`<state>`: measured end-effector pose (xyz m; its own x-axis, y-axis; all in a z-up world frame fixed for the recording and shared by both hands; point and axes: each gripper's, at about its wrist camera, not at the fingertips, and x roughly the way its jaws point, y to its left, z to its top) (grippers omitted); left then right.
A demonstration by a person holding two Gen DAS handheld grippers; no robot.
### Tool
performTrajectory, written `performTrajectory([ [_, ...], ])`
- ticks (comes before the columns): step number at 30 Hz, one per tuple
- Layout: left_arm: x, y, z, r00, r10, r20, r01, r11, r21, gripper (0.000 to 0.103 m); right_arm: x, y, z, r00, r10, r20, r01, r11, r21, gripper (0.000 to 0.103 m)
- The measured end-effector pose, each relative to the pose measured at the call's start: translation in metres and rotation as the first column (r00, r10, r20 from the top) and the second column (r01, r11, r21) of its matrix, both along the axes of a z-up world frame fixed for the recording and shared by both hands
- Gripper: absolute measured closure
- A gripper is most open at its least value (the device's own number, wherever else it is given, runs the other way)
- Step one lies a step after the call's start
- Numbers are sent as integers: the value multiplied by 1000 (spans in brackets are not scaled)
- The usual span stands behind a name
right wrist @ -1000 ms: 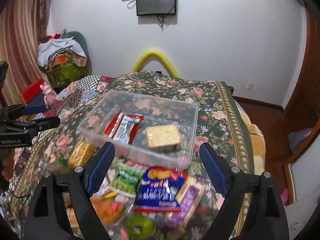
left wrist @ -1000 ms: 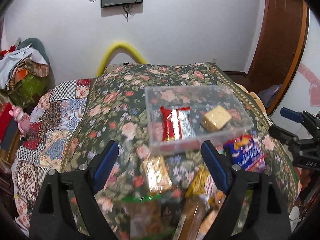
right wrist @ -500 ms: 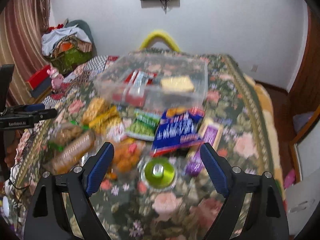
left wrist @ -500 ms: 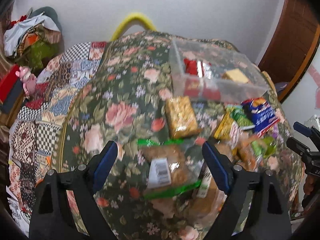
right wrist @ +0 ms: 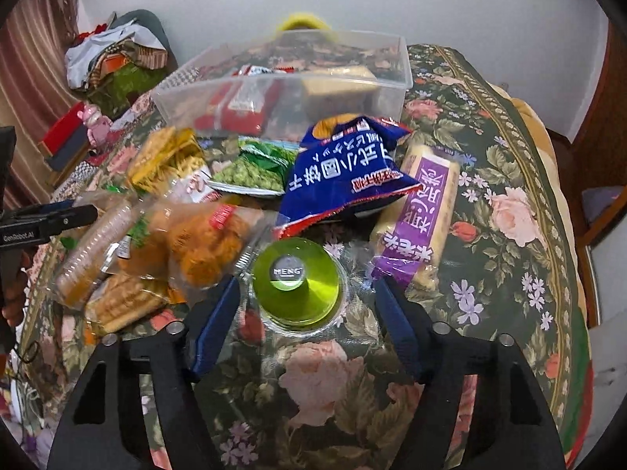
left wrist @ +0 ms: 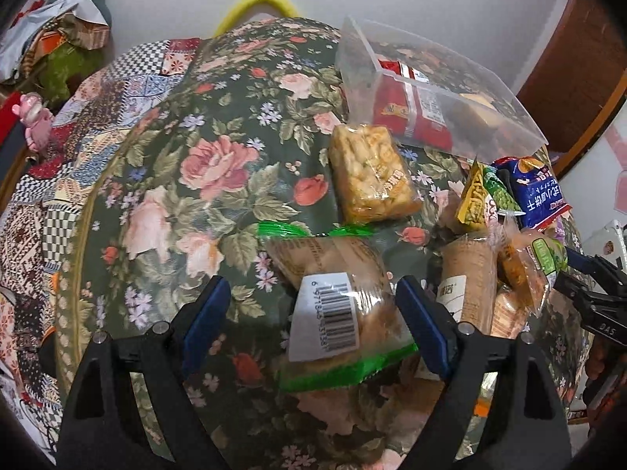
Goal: Organize snacks
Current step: 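Grasp the green-tabbed pastry bag with the left tool while the right tool reaches the jelly cup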
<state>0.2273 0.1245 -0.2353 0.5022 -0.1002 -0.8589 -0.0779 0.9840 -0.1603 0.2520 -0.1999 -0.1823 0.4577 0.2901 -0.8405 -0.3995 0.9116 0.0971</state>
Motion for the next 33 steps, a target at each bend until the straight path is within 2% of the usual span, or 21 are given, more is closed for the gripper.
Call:
performTrajectory([
  [5,8,-8,-14,999,-14,-36,13,1000,-19,16,3,-3,-4,1000,-9,-16,9,1000,27,41],
  [8,10,-11,-21,999,-13,-29,12,1000,-19,21,4,-3,-5,1000,-11,-20,12,999,32,43],
  [10,10,-10,-21,1000,-13,-21,13,999,-34,32,4,-1,-4,1000,-8,-22,8,999,33,51],
  [11,10,-10,-20,1000,-12,-16,11,999,-39,35,4,-1,-4,1000,-4,-24,4,999,34,52],
  [13,9,-11,-17,1000,-18,-12,17,999,-42,50,4,-1,-3,1000,-1,-15,2,999,36,56],
  [19,-2,-19,-9,999,-38,9,38,999,21,57,2,0,-2,1000,-2,-5,2,1000,27,56],
  [24,-14,-20,-2,999,-31,13,31,999,42,58,-3,-5,2,1000,-3,-3,3,1000,31,56],
  [33,-35,-15,30,997,-27,66,25,999,32,58,-9,-16,20,999,-22,25,21,998,55,56],
])
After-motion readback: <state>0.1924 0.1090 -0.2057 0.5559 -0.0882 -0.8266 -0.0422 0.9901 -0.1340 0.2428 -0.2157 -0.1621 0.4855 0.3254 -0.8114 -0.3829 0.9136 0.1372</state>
